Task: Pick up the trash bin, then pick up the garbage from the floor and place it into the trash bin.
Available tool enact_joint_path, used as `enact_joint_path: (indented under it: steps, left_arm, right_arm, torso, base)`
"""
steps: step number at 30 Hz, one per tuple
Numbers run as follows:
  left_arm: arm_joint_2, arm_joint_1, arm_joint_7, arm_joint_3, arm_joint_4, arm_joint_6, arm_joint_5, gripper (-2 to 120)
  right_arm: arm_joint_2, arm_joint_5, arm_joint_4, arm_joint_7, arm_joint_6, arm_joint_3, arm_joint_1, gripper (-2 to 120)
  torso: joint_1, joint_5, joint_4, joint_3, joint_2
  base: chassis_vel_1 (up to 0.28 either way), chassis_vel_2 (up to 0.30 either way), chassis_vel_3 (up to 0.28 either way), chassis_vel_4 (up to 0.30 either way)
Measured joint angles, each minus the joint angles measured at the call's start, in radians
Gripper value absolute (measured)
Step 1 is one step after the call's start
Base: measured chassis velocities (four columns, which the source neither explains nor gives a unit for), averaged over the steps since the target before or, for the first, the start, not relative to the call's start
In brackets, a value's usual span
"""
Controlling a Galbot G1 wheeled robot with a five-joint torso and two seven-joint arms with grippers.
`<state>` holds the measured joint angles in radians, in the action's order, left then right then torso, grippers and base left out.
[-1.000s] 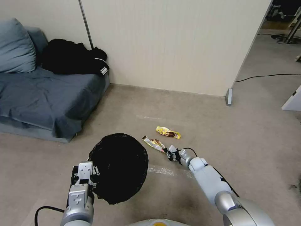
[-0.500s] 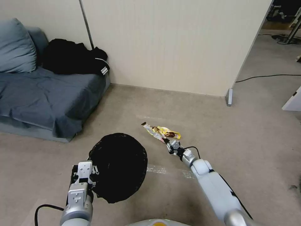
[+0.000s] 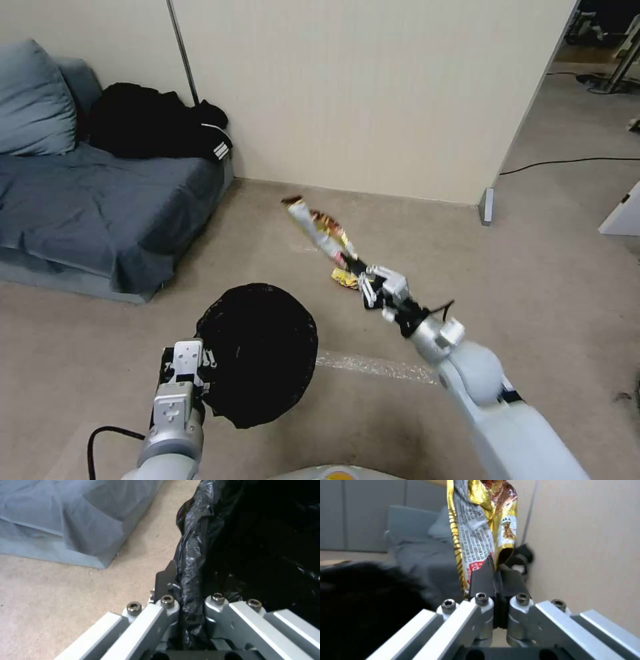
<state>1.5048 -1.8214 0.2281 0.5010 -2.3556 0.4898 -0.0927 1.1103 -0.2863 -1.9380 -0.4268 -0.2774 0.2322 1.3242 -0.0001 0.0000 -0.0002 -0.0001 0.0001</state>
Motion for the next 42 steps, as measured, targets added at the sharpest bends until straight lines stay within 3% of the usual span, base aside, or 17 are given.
enact_joint_path:
  steps: [5,11,22,39,42]
  left_arm:
    - [-0.013,0.007,-0.001,-0.001,0.001,0.012,0.021,1]
    - [-0.021,0.006,-0.001,-0.003,0.001,0.014,0.025,1]
    - [-0.007,-0.008,-0.001,-0.027,-0.008,0.008,0.002,1]
    - [0.009,-0.013,-0.001,-0.039,-0.010,0.001,-0.019,1]
    - [0.010,-0.010,-0.001,-0.040,-0.010,0.001,-0.020,1]
  right_arm:
    - [-0.087,0.000,-0.045,0.029,0.008,-0.071,0.055,0]
    - [-0.133,0.038,-0.047,0.053,0.018,-0.158,0.061,0]
    - [-0.074,0.109,0.062,0.061,0.026,-0.255,0.000,0]
    - [-0.026,0.130,0.126,0.079,0.067,-0.352,-0.099,0]
    - [-0.024,0.136,0.127,0.086,0.072,-0.358,-0.101,12]
  torso:
    - [0.000,0.0002,0.0002,0.000,0.000]
    - [0.000,0.0000,0.0003,0.000,0.000]
    - [0.000,-0.0001,0.0003,0.000,0.000]
    - [0.000,-0.0001,0.0002,0.000,0.000]
    - [0.000,0.0000,0.0002,0.000,0.000]
  base:
    - [0.000,0.000,0.000,0.000]
    - [0.000,0.000,0.000,0.000]
    - [0.000,0.000,0.000,0.000]
    - [0.000,0.000,0.000,0.000]
    - [0.000,0.000,0.000,0.000]
